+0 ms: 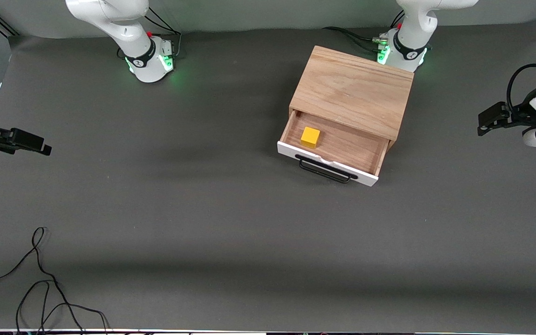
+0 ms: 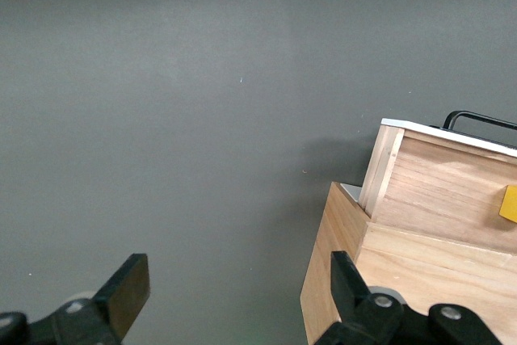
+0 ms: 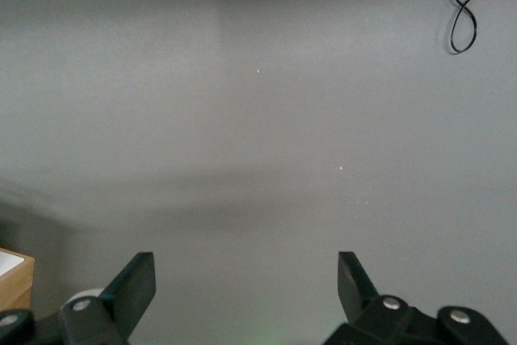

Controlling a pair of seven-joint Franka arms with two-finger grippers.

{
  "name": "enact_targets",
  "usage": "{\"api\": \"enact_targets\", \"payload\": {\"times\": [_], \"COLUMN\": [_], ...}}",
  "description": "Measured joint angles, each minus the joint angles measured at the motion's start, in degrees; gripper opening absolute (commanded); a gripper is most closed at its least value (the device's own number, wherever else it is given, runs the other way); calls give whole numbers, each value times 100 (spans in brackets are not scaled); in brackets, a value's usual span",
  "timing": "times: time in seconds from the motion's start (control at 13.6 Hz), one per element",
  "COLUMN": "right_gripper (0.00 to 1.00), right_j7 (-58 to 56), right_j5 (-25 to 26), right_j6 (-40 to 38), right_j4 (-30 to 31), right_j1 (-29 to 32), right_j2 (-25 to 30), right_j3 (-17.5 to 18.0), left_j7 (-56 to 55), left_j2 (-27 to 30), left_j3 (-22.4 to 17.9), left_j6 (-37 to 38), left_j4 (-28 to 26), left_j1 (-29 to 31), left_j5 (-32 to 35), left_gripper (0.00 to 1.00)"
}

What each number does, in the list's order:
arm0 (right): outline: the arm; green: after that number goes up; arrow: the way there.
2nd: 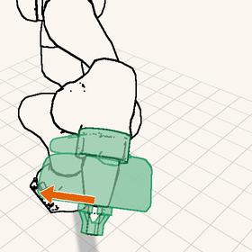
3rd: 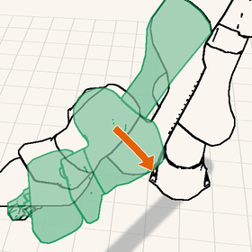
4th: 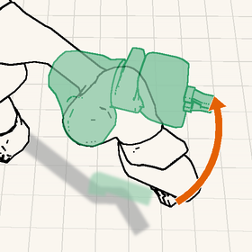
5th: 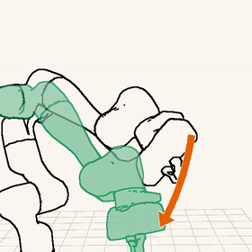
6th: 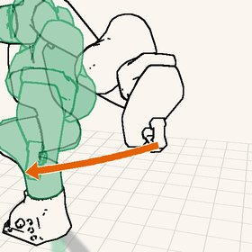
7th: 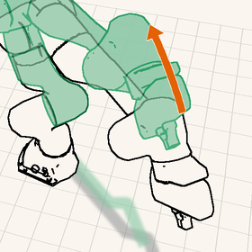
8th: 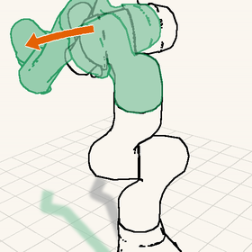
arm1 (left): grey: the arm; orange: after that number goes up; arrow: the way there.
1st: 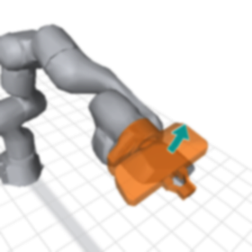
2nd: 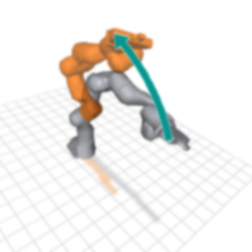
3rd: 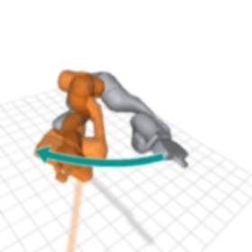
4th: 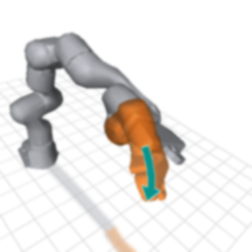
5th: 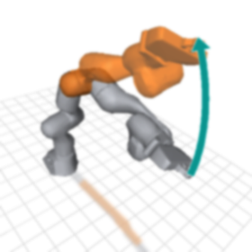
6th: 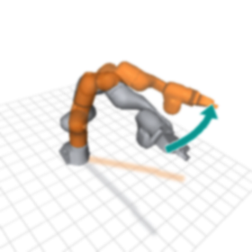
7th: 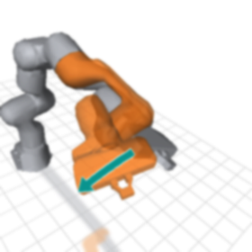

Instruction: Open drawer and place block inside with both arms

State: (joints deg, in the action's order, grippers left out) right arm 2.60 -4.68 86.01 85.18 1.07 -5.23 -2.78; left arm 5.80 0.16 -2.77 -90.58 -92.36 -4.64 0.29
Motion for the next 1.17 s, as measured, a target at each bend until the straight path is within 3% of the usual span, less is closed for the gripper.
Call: {"api": "enact_targets", "payload": {"times": [0.22, 0.44, 1.17], "right_gripper": [100, 100, 100], "right_j7": [-100, -92, 280], "right_j5": [432, 539, 539], "right_j6": [90, 172, 234], "right_j4": [410, 489, 505], "right_j1": [181, 264, 302], "right_j2": [356, 545, 680], "right_j3": [385, 642, 693], "left_j7": [0, 0, 0], "left_j2": [-11, -12, -12], "left_j3": [0, 0, 0], "left_j6": [-4, -6, -6], "left_j4": [0, 0, 0], "left_j1": [0, 0, 0], "left_j5": [0, 0, 0], "left_gripper": [100, 100, 100]}}
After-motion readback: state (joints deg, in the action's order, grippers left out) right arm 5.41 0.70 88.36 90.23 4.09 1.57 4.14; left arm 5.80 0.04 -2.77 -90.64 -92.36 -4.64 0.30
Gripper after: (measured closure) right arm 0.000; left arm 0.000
